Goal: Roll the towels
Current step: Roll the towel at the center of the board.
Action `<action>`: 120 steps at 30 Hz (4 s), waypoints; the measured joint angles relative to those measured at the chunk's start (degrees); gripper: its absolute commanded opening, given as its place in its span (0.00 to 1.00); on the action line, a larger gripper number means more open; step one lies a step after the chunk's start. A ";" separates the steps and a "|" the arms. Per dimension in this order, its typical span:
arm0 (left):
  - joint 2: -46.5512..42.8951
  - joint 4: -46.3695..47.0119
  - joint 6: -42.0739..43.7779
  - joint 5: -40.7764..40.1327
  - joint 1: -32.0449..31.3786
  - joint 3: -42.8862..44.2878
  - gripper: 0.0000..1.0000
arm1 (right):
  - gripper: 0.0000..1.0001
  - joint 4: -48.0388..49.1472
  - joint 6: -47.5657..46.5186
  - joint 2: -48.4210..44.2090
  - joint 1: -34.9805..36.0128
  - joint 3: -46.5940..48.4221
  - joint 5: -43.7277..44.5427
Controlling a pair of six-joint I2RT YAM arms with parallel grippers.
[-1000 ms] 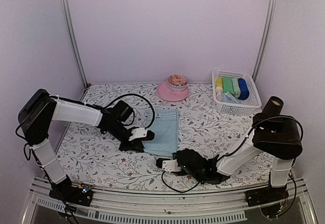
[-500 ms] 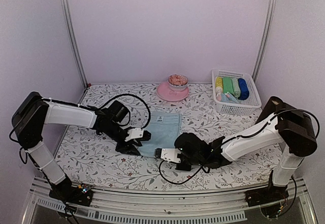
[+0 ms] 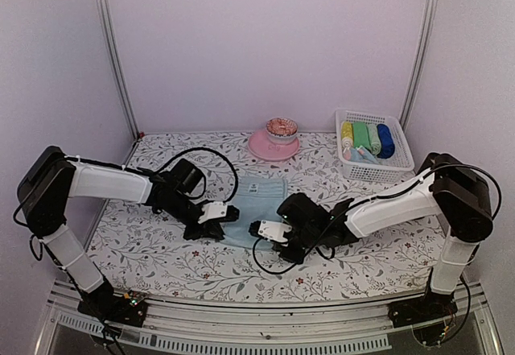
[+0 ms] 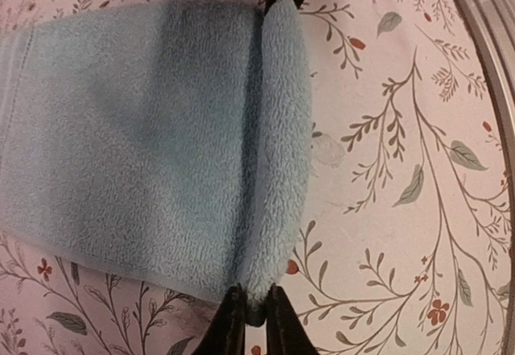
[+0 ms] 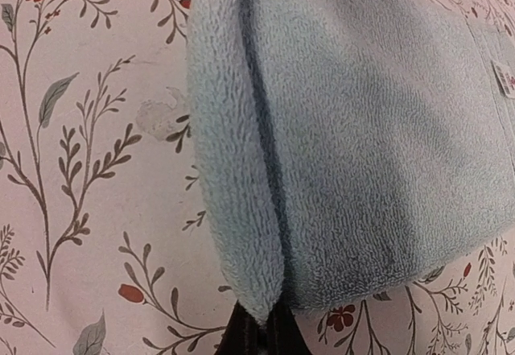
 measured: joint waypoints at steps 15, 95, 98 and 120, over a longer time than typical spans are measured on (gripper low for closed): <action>0.98 3.93 -3.56 -1.42 0.79 0.02 0.00 | 0.10 -3.17 4.07 0.87 -4.66 3.37 -3.34; -13.64 29.07 -3.48 -16.13 1.70 -15.98 0.71 | 0.04 8.50 11.17 8.17 -5.62 6.60 -7.63; -16.33 32.61 0.31 -16.98 0.00 -21.16 0.66 | 0.04 7.65 12.31 8.70 -6.56 7.50 -10.10; -0.44 52.70 14.03 -35.65 -13.92 -24.09 0.36 | 0.04 3.78 17.33 12.11 -12.00 12.00 -24.85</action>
